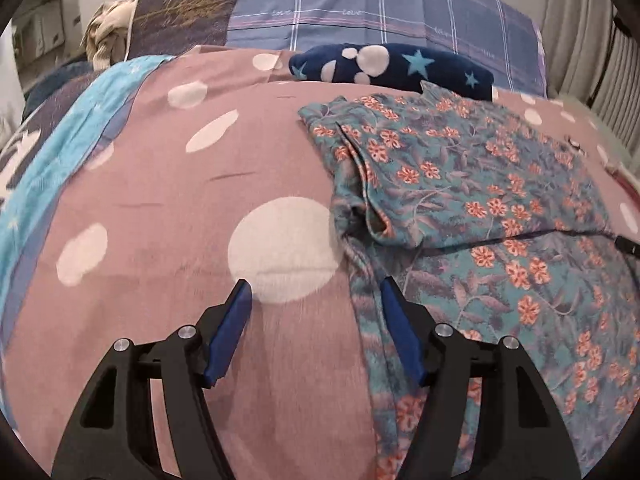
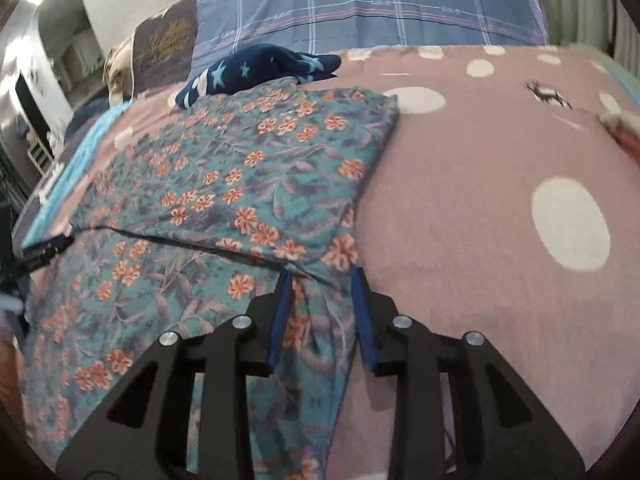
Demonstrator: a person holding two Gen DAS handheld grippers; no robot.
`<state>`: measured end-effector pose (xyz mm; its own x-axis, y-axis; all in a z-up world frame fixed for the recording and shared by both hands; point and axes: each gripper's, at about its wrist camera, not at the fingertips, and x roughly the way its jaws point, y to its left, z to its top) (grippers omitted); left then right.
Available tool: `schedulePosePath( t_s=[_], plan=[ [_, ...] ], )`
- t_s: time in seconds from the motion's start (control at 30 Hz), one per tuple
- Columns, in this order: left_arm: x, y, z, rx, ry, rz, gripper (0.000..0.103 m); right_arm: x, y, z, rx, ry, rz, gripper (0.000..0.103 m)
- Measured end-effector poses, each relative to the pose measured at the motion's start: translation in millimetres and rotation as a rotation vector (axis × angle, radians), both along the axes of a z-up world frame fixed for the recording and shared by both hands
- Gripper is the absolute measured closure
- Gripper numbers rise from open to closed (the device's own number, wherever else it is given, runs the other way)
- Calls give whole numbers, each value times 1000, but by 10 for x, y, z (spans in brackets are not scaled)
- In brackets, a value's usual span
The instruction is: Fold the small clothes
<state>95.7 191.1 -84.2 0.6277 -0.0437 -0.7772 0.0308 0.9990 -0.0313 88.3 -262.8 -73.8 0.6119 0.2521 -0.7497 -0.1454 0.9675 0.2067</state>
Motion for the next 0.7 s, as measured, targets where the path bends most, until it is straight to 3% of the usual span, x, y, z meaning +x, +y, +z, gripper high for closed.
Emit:
schedulePosePath(
  t_s=[0.33,0.53,0.7],
  plan=[
    [-454,54,26,-96,11,-33,36,-369,-44,8,0,-7,-21,59],
    [-945,91,-35,-155,15,-108,36,-713,-155,-24,38,0,-31,58],
    [-1340,78,-48,-157,13,-163,36,-1042,-228,-62,71,-2,-52,58]
  ],
)
